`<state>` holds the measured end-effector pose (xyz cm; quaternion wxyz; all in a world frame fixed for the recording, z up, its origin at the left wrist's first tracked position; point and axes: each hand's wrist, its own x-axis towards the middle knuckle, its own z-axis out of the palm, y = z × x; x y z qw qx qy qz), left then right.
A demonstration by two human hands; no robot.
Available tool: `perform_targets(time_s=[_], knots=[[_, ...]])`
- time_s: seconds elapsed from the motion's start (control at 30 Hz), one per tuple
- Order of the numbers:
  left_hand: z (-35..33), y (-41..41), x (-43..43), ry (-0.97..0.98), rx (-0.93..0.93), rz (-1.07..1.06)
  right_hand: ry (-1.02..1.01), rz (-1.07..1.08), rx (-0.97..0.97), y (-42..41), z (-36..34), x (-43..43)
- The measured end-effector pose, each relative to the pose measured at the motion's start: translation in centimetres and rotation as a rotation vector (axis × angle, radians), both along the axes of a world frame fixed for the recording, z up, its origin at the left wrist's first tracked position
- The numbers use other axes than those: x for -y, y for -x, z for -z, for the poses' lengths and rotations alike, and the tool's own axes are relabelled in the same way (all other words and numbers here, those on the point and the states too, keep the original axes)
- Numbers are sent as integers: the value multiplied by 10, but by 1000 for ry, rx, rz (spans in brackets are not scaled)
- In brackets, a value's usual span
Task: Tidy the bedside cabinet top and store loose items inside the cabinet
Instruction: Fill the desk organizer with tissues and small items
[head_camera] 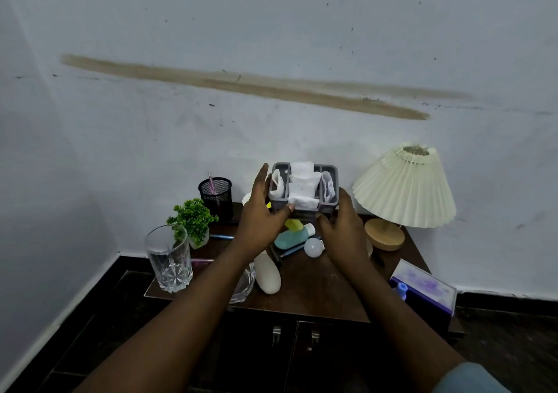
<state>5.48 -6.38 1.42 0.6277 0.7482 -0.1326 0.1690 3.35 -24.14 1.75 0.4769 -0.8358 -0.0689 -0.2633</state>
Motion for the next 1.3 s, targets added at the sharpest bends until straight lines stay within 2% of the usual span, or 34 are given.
perform_targets(time_s=[0.1,0.4,0.73,0.83,1.0,1.17,1.3], knots=[[1,-26,6,-9,-2,-13,-45,17,-45,-16,2,-1],[36,-71,19,-15,-4,-42,-144,-123,-183,-42,19,12],[42,-81,30,-322,14,-196,-244,-118,-232,-56,33,26],[44,-85,35,-424,-39,-279,-305,-133,-253,-60,38,29],[49,-89,43,-530,-91,-297,-354,-154,-294,-62,41,33],[52,-89,44,-641,-169,-287,-273,-108,-400,-73,42,44],[52,-85,43,-650,-187,-277,-271,-97,-421,-75,43,45]])
